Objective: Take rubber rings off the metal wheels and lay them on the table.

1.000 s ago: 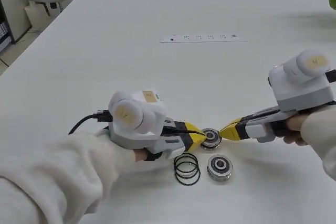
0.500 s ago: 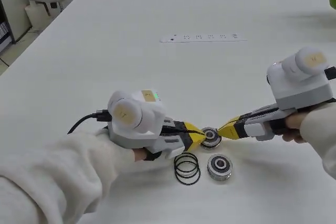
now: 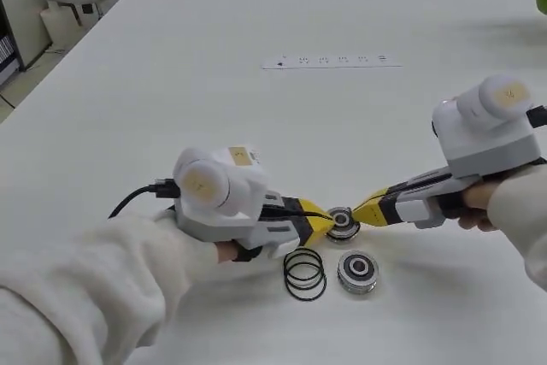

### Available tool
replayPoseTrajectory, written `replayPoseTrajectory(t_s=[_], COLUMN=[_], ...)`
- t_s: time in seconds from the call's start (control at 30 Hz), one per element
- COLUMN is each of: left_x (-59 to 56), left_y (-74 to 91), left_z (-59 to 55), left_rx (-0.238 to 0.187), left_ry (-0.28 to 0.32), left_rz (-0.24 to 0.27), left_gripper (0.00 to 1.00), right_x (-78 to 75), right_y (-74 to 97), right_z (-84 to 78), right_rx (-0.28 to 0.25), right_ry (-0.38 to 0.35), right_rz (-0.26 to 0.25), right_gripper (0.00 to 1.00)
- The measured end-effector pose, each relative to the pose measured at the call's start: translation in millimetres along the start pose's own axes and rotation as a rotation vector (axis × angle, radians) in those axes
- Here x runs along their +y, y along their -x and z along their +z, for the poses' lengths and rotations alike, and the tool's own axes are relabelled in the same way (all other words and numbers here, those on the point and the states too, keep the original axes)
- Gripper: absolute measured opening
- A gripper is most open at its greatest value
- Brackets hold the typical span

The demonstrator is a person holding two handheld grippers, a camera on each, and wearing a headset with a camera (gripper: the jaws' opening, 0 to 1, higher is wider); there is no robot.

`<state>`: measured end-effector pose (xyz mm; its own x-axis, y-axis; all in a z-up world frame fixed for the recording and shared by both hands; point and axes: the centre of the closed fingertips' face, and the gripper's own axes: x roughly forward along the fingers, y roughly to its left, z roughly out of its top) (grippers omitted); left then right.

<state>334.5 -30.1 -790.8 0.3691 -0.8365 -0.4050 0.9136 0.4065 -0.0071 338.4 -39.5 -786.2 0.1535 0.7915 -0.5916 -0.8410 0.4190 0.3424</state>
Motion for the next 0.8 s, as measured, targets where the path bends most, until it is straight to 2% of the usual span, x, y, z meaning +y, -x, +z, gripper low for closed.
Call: replayPoseTrajectory(t_s=[0.47, 0.5, 0.53, 0.63, 0.73, 0.8], left_x=[-1.5, -1.5, -1.4, -1.3, -1.2, -1.0], left_y=[-1.4, -1.1, -1.1, -1.0, -0.7, -0.6], left_z=[0.6, 0.4, 0.5, 0.6, 0.6, 0.6], left_rx=[-0.003, -0.001, -0.002, -0.004, -0.007, -0.012], left_ry=[0.005, 0.005, 0.005, 0.011, 0.012, 0.016], left_rz=[-0.005, -0.003, -0.004, -0.003, 0.0, 0.002], left_gripper=[0.01, 0.01, 0.01, 0.01, 0.01, 0.02], right_x=[8.9, 14.5, 20.2, 10.9, 10.2, 5.7], right_y=[-2.2, -2.3, -2.3, 2.4, 2.3, 1.3], right_z=[2.7, 5.2, 14.7, 20.8, 16.6, 11.5], right_rx=[-0.006, -0.021, -0.073, -0.073, -0.071, -0.05], right_ry=[0.014, 0.008, -0.008, 0.029, 0.002, 0.001], right_rz=[0.031, 0.062, 0.091, 0.031, 0.041, 0.021], right_gripper=[0.0, 0.0, 0.0, 0.0, 0.0, 0.0])
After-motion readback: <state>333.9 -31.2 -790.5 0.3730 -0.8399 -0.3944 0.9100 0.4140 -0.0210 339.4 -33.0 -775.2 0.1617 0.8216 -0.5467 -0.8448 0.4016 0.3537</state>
